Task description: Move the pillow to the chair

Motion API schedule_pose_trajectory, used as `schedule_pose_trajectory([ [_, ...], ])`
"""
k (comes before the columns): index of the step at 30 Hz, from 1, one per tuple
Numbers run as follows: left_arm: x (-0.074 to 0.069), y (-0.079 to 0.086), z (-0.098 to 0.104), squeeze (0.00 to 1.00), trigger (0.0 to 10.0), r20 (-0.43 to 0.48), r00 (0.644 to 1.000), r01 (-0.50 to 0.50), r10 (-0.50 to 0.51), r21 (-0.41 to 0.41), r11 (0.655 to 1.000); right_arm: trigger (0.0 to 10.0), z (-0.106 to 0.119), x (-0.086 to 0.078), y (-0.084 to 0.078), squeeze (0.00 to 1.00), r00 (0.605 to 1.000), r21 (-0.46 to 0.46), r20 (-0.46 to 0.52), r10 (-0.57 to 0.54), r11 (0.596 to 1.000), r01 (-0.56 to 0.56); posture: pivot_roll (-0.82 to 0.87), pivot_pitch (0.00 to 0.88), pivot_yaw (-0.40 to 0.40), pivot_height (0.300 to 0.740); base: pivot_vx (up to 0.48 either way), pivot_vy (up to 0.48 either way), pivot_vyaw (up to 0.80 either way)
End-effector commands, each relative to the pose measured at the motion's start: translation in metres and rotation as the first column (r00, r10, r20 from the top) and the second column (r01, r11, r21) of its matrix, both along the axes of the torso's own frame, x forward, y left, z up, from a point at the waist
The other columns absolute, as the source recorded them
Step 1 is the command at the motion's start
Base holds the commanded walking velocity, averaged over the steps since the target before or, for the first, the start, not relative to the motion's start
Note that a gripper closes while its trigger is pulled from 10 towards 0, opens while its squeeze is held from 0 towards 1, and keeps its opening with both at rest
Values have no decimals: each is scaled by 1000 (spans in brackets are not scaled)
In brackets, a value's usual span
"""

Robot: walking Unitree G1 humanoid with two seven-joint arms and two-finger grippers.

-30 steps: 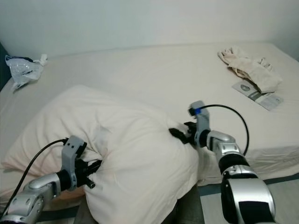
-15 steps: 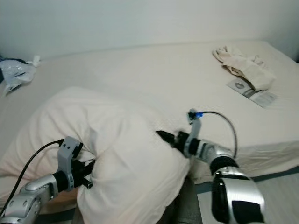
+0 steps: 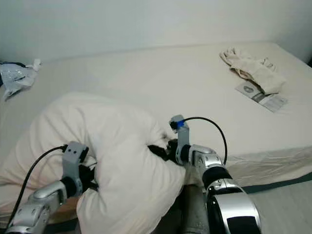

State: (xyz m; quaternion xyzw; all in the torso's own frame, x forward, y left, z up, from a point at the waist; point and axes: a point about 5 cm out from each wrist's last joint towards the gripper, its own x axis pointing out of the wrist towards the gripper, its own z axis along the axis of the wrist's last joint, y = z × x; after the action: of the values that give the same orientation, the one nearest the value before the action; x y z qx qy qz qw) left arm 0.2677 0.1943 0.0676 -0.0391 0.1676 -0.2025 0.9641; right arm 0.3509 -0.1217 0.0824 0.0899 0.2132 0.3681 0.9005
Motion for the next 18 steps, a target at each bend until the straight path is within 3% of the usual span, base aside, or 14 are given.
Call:
schedule_pose_trajectory([
  [1, 7, -7, 8, 0, 8471, 25, 999, -24, 25, -32, 999, 0, -8, -3, 4, 0, 998, 27, -9, -62, 998, 62, 6, 137, -37, 558, 0, 0, 0],
  [2, 8, -7, 8, 0, 8471, 23, 999, -37, 37, -38, 999, 0, -6, -2, 1, 0, 996, 47, -2, -90, 995, 90, 6, 137, -37, 558, 0, 0, 0],
  [3, 10, -4, 9, 0, 10000, 39, 994, -98, 101, -59, 993, 0, -1, 0, -5, 0, 986, 112, 31, -165, 981, 161, 6, 133, -36, 558, 0, 0, 0],
  [4, 10, -4, 9, 0, 10000, 39, 994, -98, 101, -59, 993, 0, -1, 0, -5, 0, 986, 112, 31, -165, 981, 161, 6, 133, -36, 558, 0, 0, 0],
  [6, 13, -1, 10, 0, 10000, 39, 979, -195, 200, -115, 974, 0, 0, -3, -6, 0, 975, 175, 75, -208, 966, 192, 3, 107, -27, 558, 0, 0, 0],
  [9, 14, -6, 9, 0, 10000, -6, 973, -225, 229, -199, 954, 0, -2, -5, -5, 0, 965, 218, 74, -252, 948, 231, 3, 96, -26, 558, 0, 0, 0],
  [13, 15, -11, 7, 0, 10000, -47, 976, -218, 213, -195, 956, 0, -6, -7, -2, 0, 963, 237, 55, -265, 940, 245, 7, 88, -30, 558, 0, 0, 0],
  [18, 16, -14, 11, 0, 10000, -10, 980, -196, 198, -193, 961, 0, -9, -10, 4, 0, 966, 236, 48, -254, 943, 236, 8, 84, -32, 558, 0, 0, 0],
])
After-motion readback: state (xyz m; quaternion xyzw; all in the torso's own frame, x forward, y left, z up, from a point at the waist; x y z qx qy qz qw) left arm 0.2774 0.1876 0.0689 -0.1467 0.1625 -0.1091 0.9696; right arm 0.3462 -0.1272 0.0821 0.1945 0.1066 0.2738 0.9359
